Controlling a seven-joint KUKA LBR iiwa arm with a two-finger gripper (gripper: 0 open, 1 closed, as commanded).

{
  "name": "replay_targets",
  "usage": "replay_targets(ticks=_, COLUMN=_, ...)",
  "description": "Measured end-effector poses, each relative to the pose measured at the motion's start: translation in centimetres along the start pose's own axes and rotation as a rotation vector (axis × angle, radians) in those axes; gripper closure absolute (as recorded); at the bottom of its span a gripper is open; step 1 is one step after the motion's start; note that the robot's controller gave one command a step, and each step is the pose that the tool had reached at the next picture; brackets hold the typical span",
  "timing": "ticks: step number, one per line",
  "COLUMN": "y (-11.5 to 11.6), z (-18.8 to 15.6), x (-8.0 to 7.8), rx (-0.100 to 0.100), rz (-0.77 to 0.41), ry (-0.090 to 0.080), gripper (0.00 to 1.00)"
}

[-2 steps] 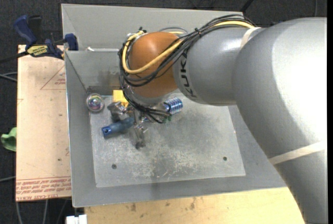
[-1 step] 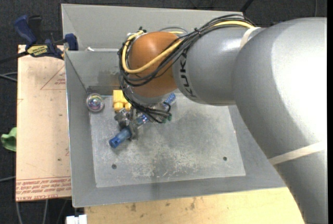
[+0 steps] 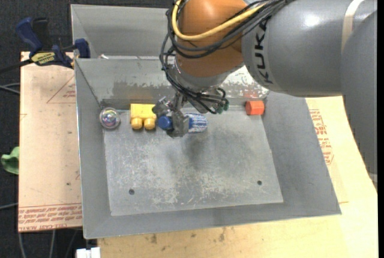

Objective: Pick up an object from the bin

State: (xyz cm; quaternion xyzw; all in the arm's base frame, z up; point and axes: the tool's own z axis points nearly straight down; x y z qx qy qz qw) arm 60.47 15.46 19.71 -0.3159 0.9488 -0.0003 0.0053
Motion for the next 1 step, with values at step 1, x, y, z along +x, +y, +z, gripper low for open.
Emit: replay_targets(ticks=1, y=0.36, z=-7.38, x=-0.48, rx=-0.001, rz=0.004, ry=-0.001, gripper=1.00)
